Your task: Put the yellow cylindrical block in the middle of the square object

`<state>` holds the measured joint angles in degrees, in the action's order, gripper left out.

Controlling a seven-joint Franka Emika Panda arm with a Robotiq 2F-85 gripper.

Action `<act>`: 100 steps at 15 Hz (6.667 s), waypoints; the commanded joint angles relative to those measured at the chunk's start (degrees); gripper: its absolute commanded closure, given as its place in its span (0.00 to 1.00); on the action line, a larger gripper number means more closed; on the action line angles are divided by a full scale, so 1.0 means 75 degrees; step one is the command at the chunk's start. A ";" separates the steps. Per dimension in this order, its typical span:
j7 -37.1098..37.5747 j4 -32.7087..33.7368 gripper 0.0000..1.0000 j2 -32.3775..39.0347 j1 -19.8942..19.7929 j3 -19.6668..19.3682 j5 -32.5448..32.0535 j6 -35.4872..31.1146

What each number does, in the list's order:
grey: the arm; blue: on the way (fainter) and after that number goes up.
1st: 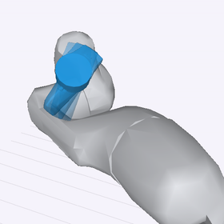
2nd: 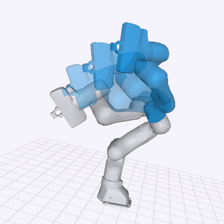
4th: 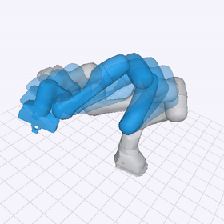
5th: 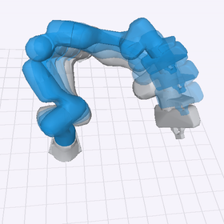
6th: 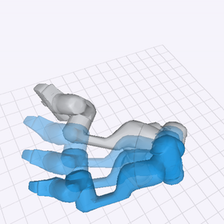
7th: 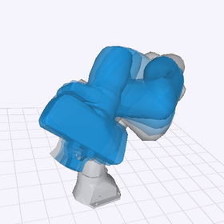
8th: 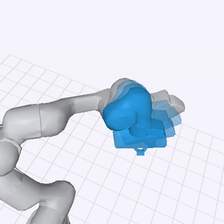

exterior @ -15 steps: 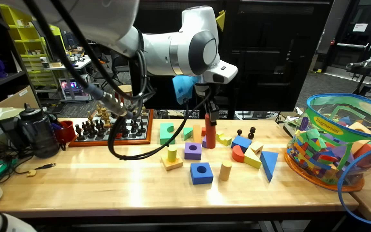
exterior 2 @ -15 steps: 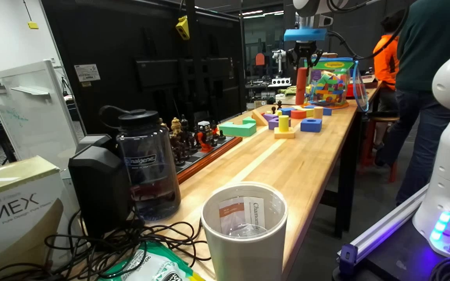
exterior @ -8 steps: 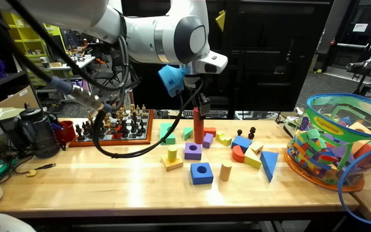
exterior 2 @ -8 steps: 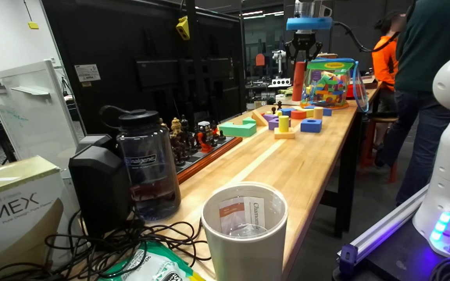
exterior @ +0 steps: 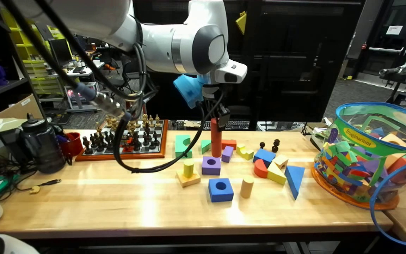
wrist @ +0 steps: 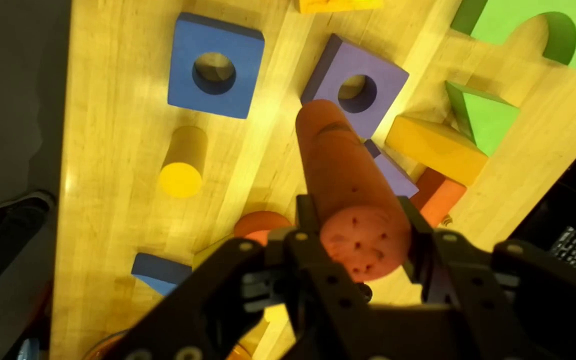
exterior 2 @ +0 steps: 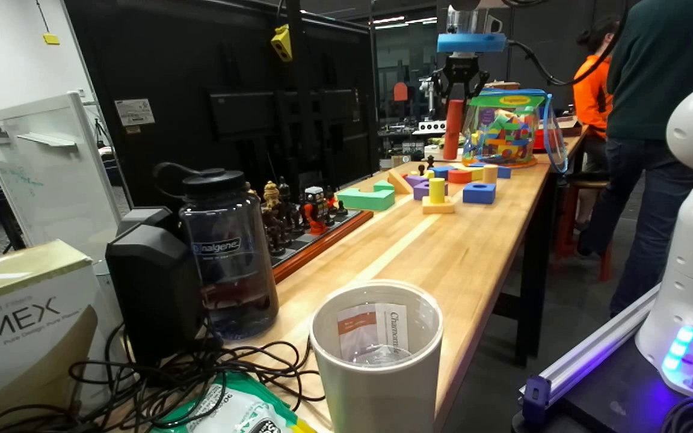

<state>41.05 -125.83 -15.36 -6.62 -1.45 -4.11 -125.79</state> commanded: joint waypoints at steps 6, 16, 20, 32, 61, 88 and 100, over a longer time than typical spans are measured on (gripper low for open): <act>-0.0222 0.0653 0.85 0.0857 0.0058 0.0053 0.0356 -0.0370; -0.0195 0.1043 0.85 0.1671 0.0194 0.0010 0.0411 -0.0540; -0.0212 0.1083 0.85 0.1826 0.0259 -0.0005 0.0448 -0.0570; -0.0258 0.0857 0.85 0.1743 0.0306 -0.0020 0.0627 -0.0652; 0.0129 0.1373 0.85 0.2490 0.0297 -0.0094 0.0703 -0.0053; 0.0774 0.1419 0.31 0.3009 0.0555 -0.0250 0.0339 -0.0169; 0.0687 0.0520 0.00 0.2394 0.0557 -0.0303 -0.0251 -0.1051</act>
<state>46.50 -118.66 6.31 -3.33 -3.11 -4.96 -131.75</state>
